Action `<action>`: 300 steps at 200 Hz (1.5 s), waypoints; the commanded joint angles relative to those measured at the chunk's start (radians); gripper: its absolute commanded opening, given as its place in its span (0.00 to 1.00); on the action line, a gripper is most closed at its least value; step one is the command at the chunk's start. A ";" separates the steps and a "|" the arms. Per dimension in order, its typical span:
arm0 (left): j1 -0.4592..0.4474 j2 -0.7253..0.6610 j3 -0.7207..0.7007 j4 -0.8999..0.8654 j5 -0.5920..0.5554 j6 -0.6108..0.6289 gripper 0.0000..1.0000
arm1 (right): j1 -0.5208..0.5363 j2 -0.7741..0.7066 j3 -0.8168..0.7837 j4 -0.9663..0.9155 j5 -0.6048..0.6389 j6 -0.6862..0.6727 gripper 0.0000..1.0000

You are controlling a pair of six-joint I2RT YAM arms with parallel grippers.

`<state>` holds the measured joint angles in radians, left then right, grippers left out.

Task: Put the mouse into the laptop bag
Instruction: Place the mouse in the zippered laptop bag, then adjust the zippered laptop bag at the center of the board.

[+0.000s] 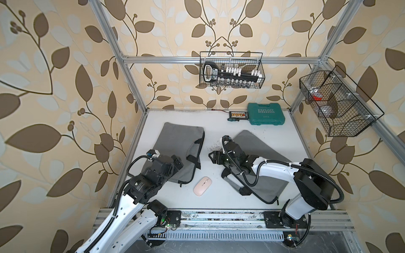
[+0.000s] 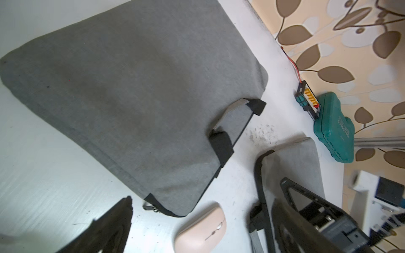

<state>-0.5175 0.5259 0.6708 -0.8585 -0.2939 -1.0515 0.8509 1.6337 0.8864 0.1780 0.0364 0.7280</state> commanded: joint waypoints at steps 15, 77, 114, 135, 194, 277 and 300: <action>-0.003 -0.179 -0.176 0.073 -0.047 0.021 0.99 | 0.114 0.083 0.019 0.047 -0.034 -0.019 0.80; -0.004 -0.201 -0.151 -0.074 -0.213 0.001 0.99 | 0.229 0.276 0.126 0.100 -0.050 -0.002 0.80; -0.004 -0.177 -0.149 -0.032 -0.179 0.014 0.99 | 0.222 0.384 0.220 0.069 -0.061 0.004 0.75; -0.004 -0.155 -0.151 0.002 -0.153 0.028 0.99 | 0.201 0.434 0.252 0.082 -0.075 0.016 0.53; -0.003 -0.099 -0.146 0.037 -0.095 0.035 0.99 | 0.117 0.531 0.387 0.002 -0.101 -0.004 0.03; -0.003 -0.084 -0.155 0.056 -0.085 0.026 0.99 | -0.017 0.520 0.399 -0.012 -0.135 -0.070 0.00; -0.003 -0.080 -0.155 0.052 -0.097 0.017 0.99 | -0.040 0.503 0.405 -0.030 -0.138 -0.086 0.00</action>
<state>-0.5175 0.4343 0.4950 -0.8146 -0.3527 -1.0260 0.8452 2.1353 1.2778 0.2108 -0.1497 0.6765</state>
